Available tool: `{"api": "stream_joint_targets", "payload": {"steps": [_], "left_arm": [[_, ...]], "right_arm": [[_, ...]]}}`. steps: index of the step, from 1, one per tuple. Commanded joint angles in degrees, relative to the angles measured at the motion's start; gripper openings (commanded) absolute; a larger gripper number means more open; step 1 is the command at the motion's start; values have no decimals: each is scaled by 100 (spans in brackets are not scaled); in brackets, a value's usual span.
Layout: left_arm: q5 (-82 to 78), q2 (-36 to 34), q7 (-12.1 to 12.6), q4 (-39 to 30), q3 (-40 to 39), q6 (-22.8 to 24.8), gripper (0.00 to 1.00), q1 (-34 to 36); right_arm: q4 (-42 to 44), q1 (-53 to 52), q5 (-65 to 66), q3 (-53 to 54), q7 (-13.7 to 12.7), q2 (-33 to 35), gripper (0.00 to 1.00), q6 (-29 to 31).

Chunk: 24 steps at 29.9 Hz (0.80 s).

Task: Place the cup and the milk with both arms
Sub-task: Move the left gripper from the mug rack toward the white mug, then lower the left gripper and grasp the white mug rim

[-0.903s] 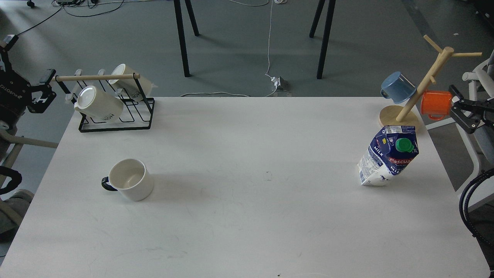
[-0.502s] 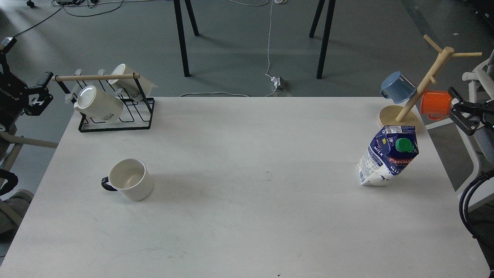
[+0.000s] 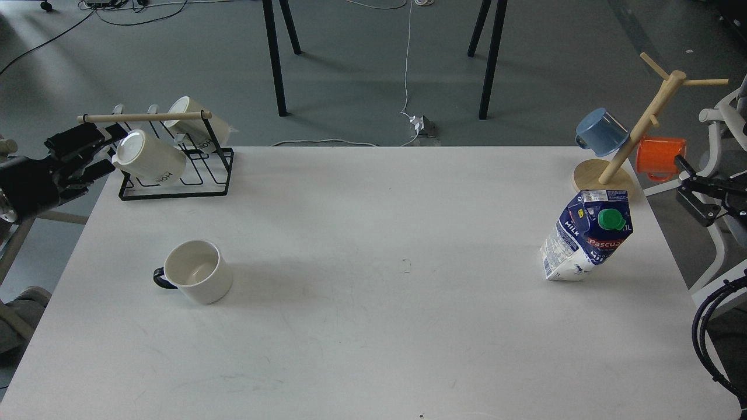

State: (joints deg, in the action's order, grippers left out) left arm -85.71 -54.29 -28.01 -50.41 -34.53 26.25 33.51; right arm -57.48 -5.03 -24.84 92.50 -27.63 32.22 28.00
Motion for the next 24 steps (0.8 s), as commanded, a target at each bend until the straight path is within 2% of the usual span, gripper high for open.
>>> {"api": "stream_joint_targets", "payload": {"steps": [1, 8, 12, 24], "left_arm": [[-1086, -152, 1, -329, 156, -471, 99, -55], [-2783, 76, 1, -392, 1141, -1833, 99, -64], [-3198, 296, 1, -75, 1141, -1940, 99, -134], [-3207, 867, 1, 215, 1132, -2019, 99, -337]], "right_arm": [[0, 178, -12, 5, 3, 4, 98, 0], [44, 204, -12, 14, 12, -14, 98, 0], [44, 204, -12, 14, 12, -31, 98, 0], [53, 204, -3, 23, 12, -75, 98, 0]]}}
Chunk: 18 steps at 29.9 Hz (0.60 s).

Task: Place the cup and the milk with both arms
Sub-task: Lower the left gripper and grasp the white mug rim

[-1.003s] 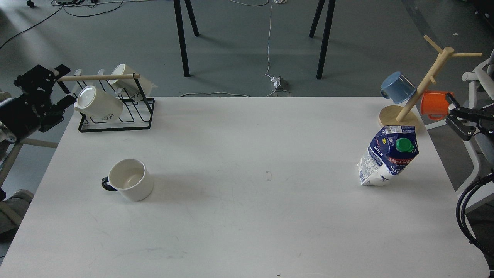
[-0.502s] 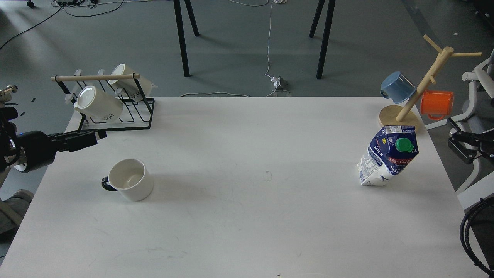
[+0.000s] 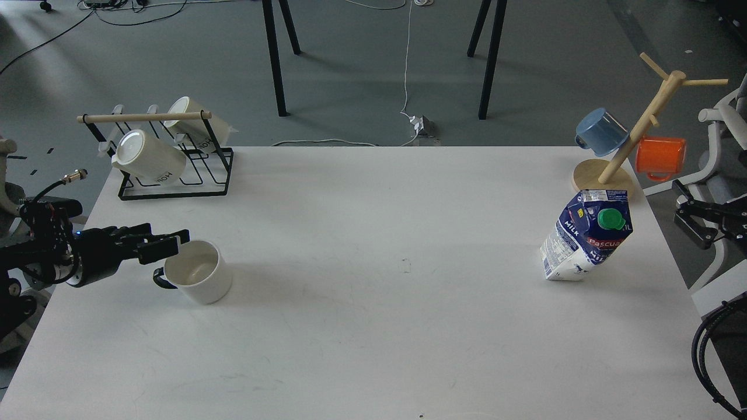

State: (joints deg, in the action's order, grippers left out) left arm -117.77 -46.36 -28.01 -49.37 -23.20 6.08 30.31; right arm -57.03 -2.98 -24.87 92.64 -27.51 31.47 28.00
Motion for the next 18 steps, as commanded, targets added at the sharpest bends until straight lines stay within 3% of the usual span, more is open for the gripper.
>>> {"api": "stream_joint_targets", "payload": {"steps": [1, 11, 18], "left_arm": [[-1, 101, 1, 138, 0, -2, 98, -34], [-1, 347, 1, 313, 0, -168, 97, -297], [-1, 479, 1, 472, 0, -371, 89, -456]], "right_arm": [[8, 0, 0, 8, 0, 0, 98, 0], [8, 8, 0, 8, 0, 0, 98, 0], [43, 8, 0, 8, 0, 0, 98, 0]]}}
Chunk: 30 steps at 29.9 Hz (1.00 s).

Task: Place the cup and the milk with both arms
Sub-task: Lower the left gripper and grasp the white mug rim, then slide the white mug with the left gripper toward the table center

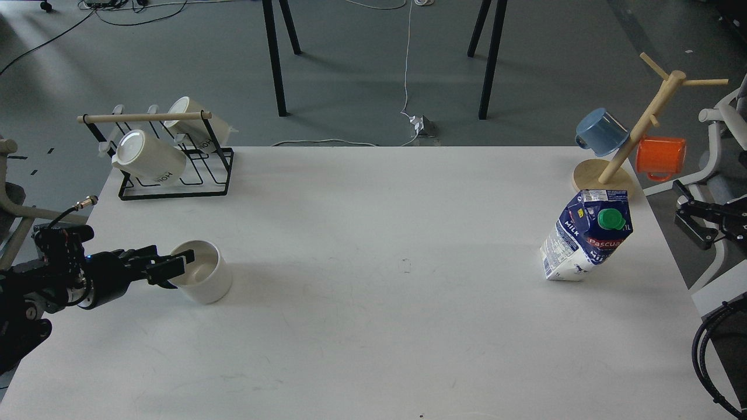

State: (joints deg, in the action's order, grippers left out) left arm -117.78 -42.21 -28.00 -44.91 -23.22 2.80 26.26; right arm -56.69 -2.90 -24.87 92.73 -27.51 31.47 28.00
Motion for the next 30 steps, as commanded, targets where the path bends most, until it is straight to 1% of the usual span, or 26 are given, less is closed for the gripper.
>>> {"api": "stream_joint_targets", "payload": {"steps": [1, 7, 10, 13, 14, 15, 16, 17, 20, 23, 26, 30], "left_arm": [[0, 72, 0, 27, 1, -69, 87, -60], [-17, 72, 0, 27, 36, -113, 70, -60], [-26, 46, 0, 27, 54, -122, 54, -60], [-52, 37, 0, 27, 72, -122, 43, -60], [-79, 37, 0, 27, 72, -122, 36, -60], [-166, 37, 0, 18, 72, -122, 26, -77], [-254, 20, 0, 18, 63, -131, 12, -95], [-307, 28, 0, 27, 37, -192, 1, -121], [-333, 46, 0, 0, 54, -622, 0, -104], [-316, 2, 0, -26, 54, -649, 0, -95], [-307, -50, 0, -210, -7, -658, 0, -43], [-299, -60, 0, -413, 45, -588, 0, 518]], "right_arm": [[18, 0, 0, 0, 0, 0, 98, 0], [18, 44, 0, 0, 0, 9, 98, 0], [18, 97, 0, 0, 0, 0, 98, 0], [44, 106, 0, 0, 0, 0, 98, 0], [53, 106, 0, 0, 0, 0, 98, 0], [53, 106, 0, 0, 0, 9, 98, 0], [53, 114, 0, 0, 0, 0, 98, 0], [62, 123, 0, 0, 0, 0, 98, 0], [71, 123, 0, 0, 0, 0, 98, 0], [62, 150, 0, 0, 0, 0, 98, 0], [71, 150, 0, 0, 0, 0, 98, 0], [106, 150, 8, 0, 0, 0, 98, 0]]}}
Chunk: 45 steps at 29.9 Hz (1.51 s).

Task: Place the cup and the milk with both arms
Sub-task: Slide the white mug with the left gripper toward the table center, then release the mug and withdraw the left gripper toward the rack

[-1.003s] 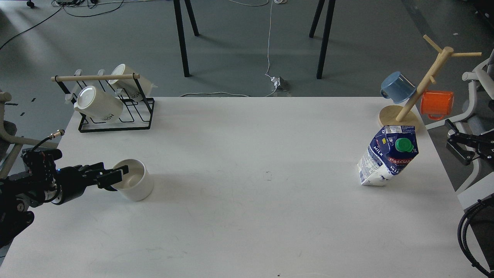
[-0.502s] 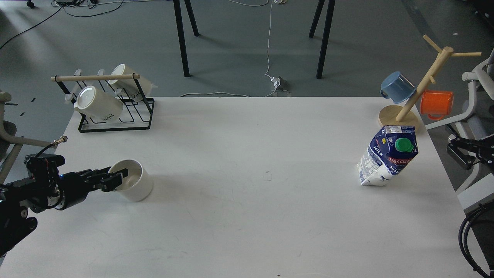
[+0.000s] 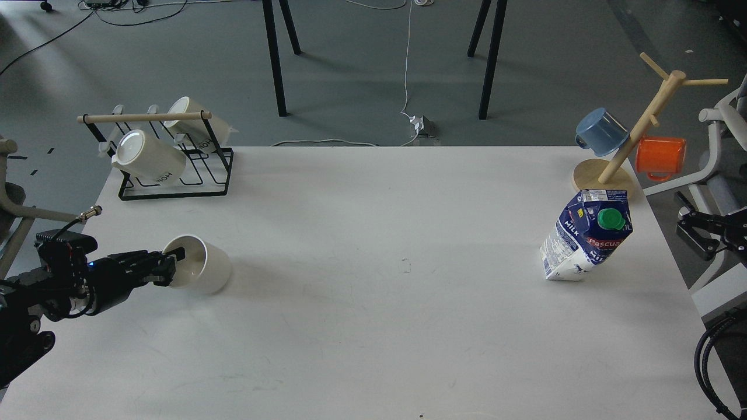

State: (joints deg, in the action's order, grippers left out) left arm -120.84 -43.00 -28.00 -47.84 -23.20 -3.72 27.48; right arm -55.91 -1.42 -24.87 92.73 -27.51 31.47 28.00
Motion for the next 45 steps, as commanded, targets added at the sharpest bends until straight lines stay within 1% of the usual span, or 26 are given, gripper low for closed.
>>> {"api": "stream_joint_targets", "payload": {"steps": [1, 3, 7, 10, 12, 14, 19, 26, 29, 32, 33, 36, 37, 39, 43, 45], "left_arm": [[8, 37, 0, -120, 52, 91, 0, 546], [17, 238, 0, -120, 43, 240, 0, 766], [26, 1326, 0, -112, 52, 855, 0, 1197], [-18, 1916, 0, -15, 70, 926, 1, 1277], [-36, 2224, 0, 169, 70, 926, 1, 1277], [-62, 2488, 0, 345, 262, 926, 2, 1268], [-80, 2595, 0, 504, 886, 882, 7, 1216], [-80, 2604, 0, 504, 966, 882, 14, 1154], [-71, 2604, 0, 504, 957, 882, 25, 1154], [-53, 2595, 0, 486, 887, 882, 47, 1110], [-36, 2595, 0, 486, 878, 891, 51, 1075], [52, 2542, 0, 425, 791, 926, 59, 1014], [113, 2525, 0, 398, 703, 926, 64, 1013], [350, 2507, 0, 337, 510, 961, 79, 1005], [1184, 2253, 0, 39, 404, 961, 85, 996], [1798, 2068, 0, -172, 369, 961, 87, 987]], "right_arm": [[71, 1, 9, 0, 0, 0, 98, 0], [142, 1, 9, 0, 0, 0, 98, 0], [300, 1, 9, 0, 0, 0, 98, 0], [361, -17, 9, 0, 0, -18, 98, 0], [362, -17, 9, 8, 9, -18, 98, 0], [370, -25, 9, 8, 0, -18, 98, 0], [370, -25, 17, 8, 8, -18, 98, 0], [370, -17, 9, 0, 9, -18, 98, 0], [370, -17, 17, 0, 9, -18, 98, 0], [370, -17, 9, 8, 9, -18, 98, 0], [370, -17, 9, 0, 9, -18, 98, 0], [370, -17, 9, 8, 9, -18, 98, 0], [370, -8, 9, 8, 0, -18, 98, 0], [362, -8, 9, 0, 0, -18, 98, 0], [326, 88, -9, 0, -27, -9, 98, 0], [300, 299, -26, 0, -35, -9, 98, 0]]}}
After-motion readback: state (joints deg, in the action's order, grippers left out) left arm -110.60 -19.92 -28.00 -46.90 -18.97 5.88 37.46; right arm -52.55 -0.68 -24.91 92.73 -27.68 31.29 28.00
